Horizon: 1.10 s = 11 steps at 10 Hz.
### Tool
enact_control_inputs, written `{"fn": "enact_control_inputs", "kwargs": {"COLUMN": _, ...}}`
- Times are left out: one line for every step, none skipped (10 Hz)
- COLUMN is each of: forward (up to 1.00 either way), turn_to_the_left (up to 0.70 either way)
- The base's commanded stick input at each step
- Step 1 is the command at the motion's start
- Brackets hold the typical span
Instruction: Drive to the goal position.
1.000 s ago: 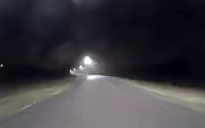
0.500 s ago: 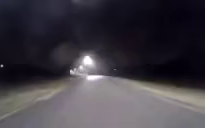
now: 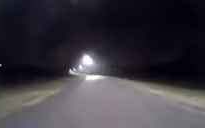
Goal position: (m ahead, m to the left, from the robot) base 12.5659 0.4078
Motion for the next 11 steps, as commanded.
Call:
{"fn": "enact_control_inputs", "kwargs": {"forward": 1.00, "turn_to_the_left": 0.08}}
{"fn": "enact_control_inputs", "kwargs": {"forward": 1.00, "turn_to_the_left": 0.08}}
{"fn": "enact_control_inputs", "kwargs": {"forward": 1.00, "turn_to_the_left": 0.08}}
{"fn": "enact_control_inputs", "kwargs": {"forward": 1.00, "turn_to_the_left": 0.08}}
{"fn": "enact_control_inputs", "kwargs": {"forward": 1.00, "turn_to_the_left": 0.04}}
{"fn": "enact_control_inputs", "kwargs": {"forward": 1.00, "turn_to_the_left": 0.04}}
{"fn": "enact_control_inputs", "kwargs": {"forward": 1.00, "turn_to_the_left": 0.06}}
{"fn": "enact_control_inputs", "kwargs": {"forward": 1.00, "turn_to_the_left": 0.10}}
{"fn": "enact_control_inputs", "kwargs": {"forward": 1.00, "turn_to_the_left": 0.14}}
{"fn": "enact_control_inputs", "kwargs": {"forward": 1.00, "turn_to_the_left": 0.15}}
{"fn": "enact_control_inputs", "kwargs": {"forward": 1.00, "turn_to_the_left": 0.13}}
